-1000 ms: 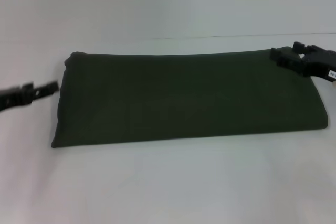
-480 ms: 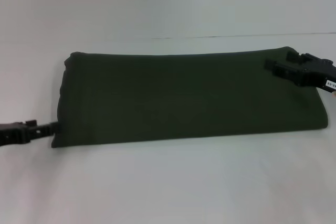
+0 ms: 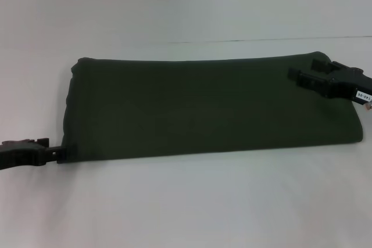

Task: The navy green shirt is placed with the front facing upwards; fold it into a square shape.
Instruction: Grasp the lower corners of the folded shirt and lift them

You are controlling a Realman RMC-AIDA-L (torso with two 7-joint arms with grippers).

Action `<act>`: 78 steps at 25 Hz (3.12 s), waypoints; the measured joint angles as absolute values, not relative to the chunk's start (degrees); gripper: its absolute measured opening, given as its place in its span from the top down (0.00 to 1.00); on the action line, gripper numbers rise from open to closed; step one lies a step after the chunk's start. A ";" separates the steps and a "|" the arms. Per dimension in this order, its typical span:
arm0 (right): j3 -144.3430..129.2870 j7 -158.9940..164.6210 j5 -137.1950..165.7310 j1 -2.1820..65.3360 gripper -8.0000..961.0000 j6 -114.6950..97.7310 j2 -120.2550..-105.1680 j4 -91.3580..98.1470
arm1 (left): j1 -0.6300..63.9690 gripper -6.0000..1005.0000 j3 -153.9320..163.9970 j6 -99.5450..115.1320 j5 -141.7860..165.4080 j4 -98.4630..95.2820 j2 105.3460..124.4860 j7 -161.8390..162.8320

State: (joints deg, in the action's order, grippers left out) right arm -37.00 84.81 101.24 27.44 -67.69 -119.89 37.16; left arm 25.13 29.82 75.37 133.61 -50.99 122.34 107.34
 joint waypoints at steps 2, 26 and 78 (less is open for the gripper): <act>-37.00 84.85 101.24 27.44 0.10 -67.76 -119.89 37.13 | 25.13 0.13 30.48 74.37 133.64 -50.67 122.42 107.35; -37.00 85.41 101.24 27.67 0.11 -67.73 -119.79 37.09 | 25.63 0.13 33.01 72.00 134.49 -48.85 122.53 107.41; -33.45 95.20 111.89 18.07 0.11 -64.40 -116.44 39.21 | 26.96 0.97 36.03 72.28 128.72 -49.29 123.75 106.24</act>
State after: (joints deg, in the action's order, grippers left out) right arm -33.45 95.20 111.89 18.07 -64.40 -116.44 39.21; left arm 26.96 36.03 72.28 128.72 -49.29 123.75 106.24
